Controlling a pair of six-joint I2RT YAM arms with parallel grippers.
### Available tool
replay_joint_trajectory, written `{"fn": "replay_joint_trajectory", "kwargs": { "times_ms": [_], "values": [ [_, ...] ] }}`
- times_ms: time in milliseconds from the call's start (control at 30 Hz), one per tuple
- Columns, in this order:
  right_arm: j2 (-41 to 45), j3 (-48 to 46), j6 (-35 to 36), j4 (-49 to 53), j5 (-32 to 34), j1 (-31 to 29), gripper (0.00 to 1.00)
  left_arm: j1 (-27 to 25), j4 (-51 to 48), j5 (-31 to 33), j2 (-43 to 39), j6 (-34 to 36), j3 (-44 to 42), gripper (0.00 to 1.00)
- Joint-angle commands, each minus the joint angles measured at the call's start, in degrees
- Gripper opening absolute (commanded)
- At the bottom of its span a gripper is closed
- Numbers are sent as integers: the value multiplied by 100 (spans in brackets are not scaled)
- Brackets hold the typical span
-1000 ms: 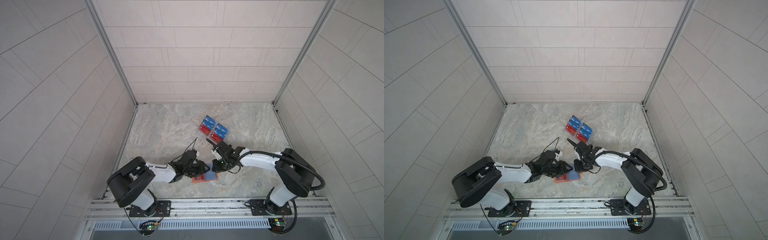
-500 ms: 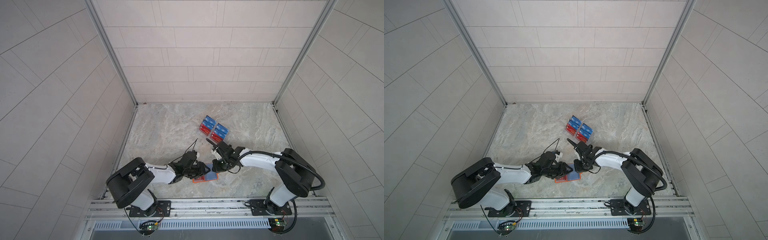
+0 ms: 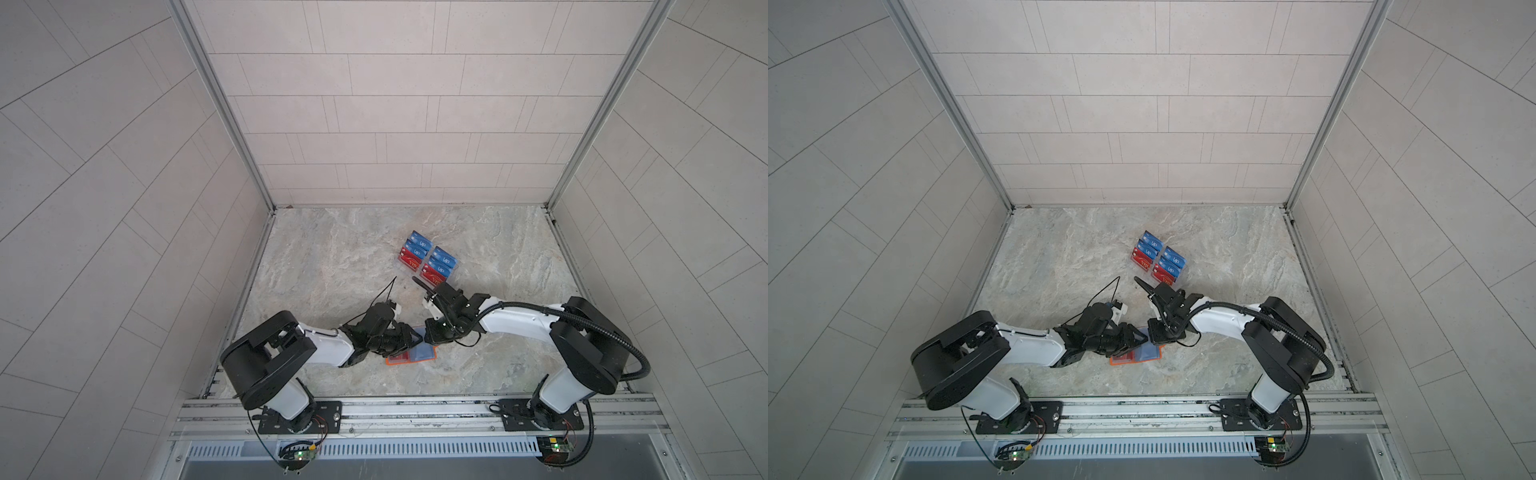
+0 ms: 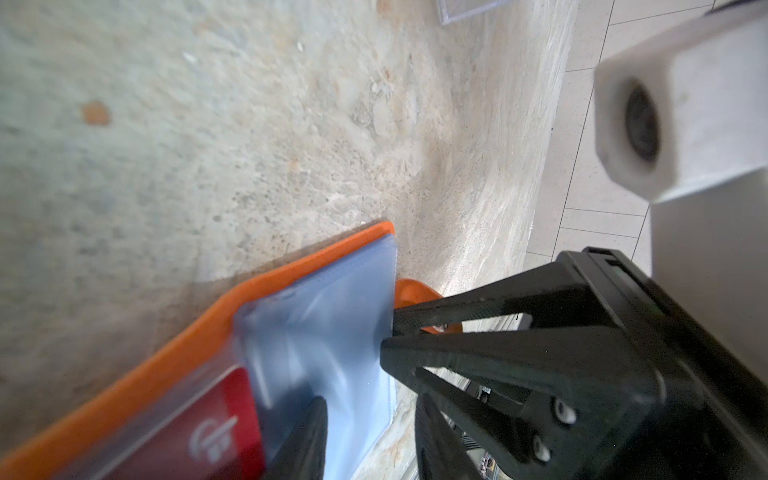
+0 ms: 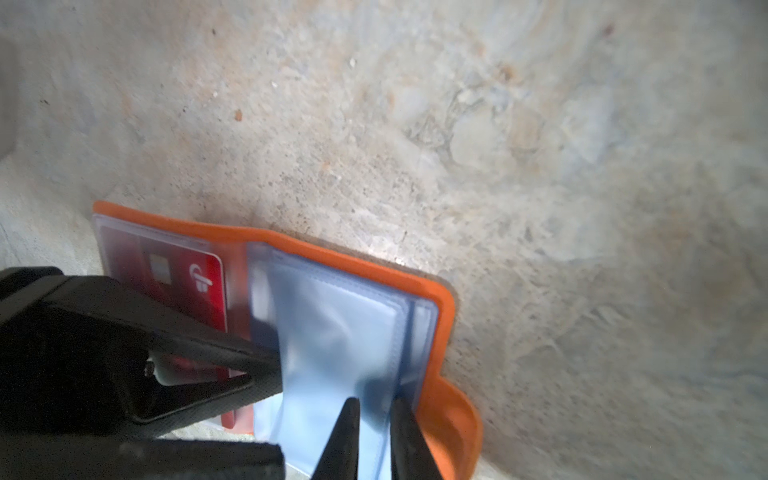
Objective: Put the credit cards into the card holder
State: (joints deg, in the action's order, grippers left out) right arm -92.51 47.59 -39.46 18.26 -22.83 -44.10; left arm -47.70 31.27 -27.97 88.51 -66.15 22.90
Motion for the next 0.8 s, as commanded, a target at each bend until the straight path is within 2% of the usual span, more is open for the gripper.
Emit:
{"fn": "replay_joint_trajectory", "kwargs": {
  "times_ms": [0,567,700,767],
  "values": [
    [-18,-152,-83,90,156,-47,18,-32,-156,79,63,109,8,37],
    [28,-176,-158,28,68,-106,15,-24,-492,116,53,322,107,14],
    [36,-182,-158,20,59,-116,15,-22,-546,114,19,356,126,17],
    [27,-215,-154,22,77,-117,15,-7,-740,179,-62,422,125,23]
  ]
}}
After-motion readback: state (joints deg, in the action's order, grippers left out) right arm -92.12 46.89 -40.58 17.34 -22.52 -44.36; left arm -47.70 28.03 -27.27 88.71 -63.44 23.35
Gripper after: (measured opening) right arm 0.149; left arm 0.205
